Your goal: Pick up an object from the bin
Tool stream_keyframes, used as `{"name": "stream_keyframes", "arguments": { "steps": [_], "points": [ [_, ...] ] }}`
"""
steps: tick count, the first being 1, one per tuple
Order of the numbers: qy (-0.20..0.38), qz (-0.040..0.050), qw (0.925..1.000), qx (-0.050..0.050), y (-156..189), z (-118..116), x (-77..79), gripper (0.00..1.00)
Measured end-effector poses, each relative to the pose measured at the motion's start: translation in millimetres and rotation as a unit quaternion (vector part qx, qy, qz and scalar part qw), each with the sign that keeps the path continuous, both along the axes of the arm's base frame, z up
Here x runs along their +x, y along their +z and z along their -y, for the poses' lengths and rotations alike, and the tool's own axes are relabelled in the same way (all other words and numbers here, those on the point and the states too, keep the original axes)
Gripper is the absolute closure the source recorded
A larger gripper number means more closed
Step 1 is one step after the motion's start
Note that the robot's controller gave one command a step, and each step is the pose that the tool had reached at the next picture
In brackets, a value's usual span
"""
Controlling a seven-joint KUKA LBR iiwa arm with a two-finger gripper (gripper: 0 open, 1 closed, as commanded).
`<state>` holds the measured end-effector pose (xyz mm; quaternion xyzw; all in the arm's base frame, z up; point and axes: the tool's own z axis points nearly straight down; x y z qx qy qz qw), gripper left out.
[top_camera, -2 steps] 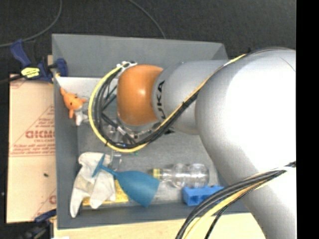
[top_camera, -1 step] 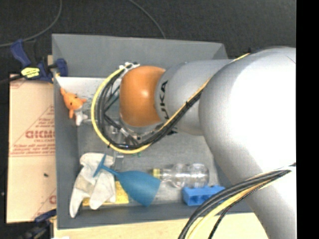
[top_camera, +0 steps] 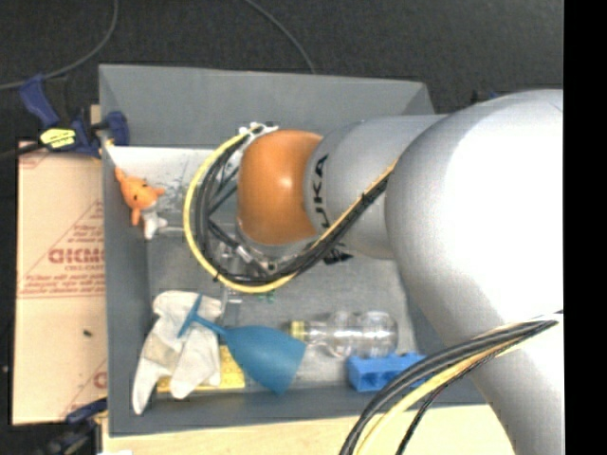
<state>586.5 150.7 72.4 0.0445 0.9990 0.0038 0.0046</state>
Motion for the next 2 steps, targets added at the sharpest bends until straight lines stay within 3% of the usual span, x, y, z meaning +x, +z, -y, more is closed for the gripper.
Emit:
{"name": "stream_keyframes", "arguments": {
  "steps": [1,2],
  "points": [
    [-0.035,0.0076,0.9994,0.001,1,5,-28.1,0.00],
    [-0.021,0.0021,0.9998,0.001,-2,21,-47.2,1.00]
  ]
}}
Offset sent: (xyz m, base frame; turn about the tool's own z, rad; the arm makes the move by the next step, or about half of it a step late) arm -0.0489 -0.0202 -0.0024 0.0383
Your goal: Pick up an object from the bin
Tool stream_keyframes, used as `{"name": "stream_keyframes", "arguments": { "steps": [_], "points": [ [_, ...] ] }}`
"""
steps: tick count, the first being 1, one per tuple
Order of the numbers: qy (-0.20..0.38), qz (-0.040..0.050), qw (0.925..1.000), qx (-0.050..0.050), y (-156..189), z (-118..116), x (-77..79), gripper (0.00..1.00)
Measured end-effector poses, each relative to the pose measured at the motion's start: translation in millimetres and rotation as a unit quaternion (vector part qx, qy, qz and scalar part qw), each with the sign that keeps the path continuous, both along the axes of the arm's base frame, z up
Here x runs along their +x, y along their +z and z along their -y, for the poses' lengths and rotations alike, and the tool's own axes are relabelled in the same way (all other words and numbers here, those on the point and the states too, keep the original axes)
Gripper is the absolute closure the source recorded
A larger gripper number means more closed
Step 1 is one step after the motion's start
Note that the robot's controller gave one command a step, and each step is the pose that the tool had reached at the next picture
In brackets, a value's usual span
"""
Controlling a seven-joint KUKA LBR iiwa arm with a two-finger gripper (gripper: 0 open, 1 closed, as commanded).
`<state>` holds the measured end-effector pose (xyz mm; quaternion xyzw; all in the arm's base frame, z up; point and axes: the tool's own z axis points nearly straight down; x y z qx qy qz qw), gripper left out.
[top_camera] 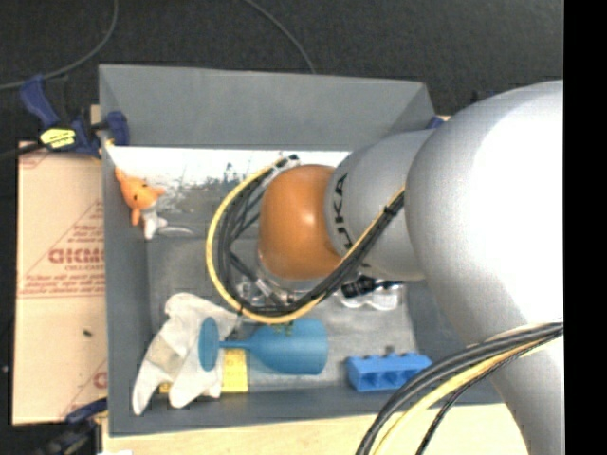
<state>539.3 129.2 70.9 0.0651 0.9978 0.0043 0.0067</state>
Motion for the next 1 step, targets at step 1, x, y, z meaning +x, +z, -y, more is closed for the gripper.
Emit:
{"name": "stream_keyframes", "arguments": {
  "steps": [1],
  "points": [
    [-0.001,-0.0001,1.0000,0.000,0.0,0.0,0.0,1.00]
  ]
}}
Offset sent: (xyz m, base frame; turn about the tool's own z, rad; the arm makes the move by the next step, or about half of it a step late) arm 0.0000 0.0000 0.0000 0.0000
